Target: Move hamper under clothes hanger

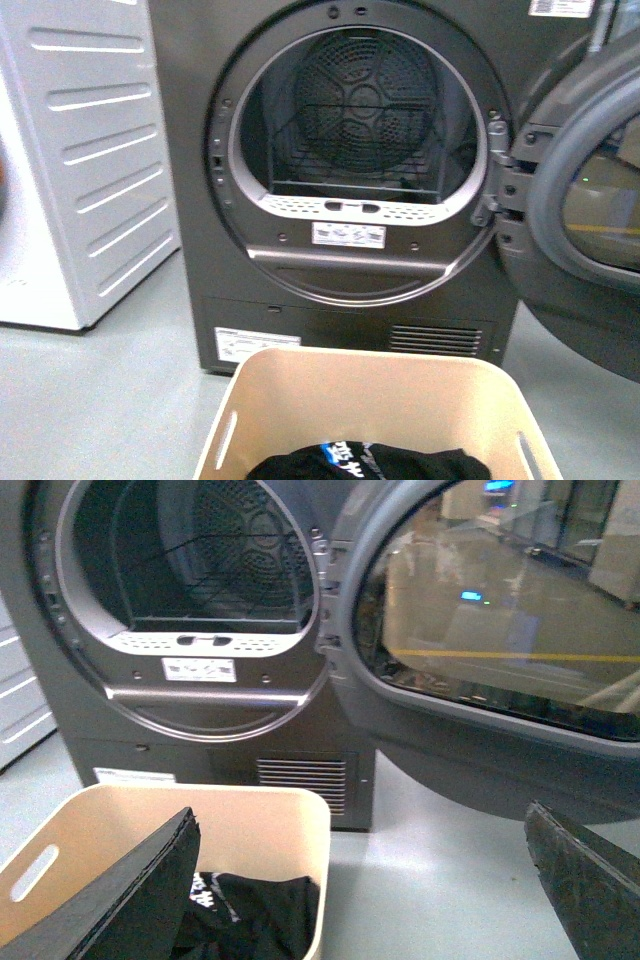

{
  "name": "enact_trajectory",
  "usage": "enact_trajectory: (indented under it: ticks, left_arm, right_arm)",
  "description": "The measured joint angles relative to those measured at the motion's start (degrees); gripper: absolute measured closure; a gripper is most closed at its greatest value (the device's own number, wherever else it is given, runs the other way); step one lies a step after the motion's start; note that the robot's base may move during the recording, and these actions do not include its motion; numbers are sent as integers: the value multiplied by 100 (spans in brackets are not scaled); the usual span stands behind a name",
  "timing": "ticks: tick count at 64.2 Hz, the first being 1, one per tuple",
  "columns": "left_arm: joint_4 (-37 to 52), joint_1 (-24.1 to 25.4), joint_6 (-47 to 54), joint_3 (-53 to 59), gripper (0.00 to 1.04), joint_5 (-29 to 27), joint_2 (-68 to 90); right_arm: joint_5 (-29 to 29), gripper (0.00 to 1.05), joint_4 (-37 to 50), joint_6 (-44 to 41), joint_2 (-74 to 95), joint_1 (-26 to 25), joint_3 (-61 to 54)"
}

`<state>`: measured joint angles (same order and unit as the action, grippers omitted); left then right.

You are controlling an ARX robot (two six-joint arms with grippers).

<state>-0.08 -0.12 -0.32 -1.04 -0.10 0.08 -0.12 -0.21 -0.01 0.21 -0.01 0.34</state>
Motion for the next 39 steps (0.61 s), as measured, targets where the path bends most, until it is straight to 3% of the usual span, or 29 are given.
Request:
enact_trajectory:
  ticks: [22,27,30,34,39]
  left_arm:
    - [0,9,0,0,7,11,-2]
    - [-925,39,-555,-411,7,-315,660]
    - [-1110,238,-1008,-772,7,-280,1646]
    - [-544,507,-1237,-1228,7,-138,3016]
    - [236,616,-1272,-1926,7,-24,4555]
  right_arm:
    - [4,8,0,2,0,0,0]
    - [-1270,8,-704,295,710,-417,389]
    - [-1919,8,-553,411,1572,-608,693]
    - [-2249,8,46,557,2802,-614,1167]
    - [-2173,8,669,660,4105,-450,1757]
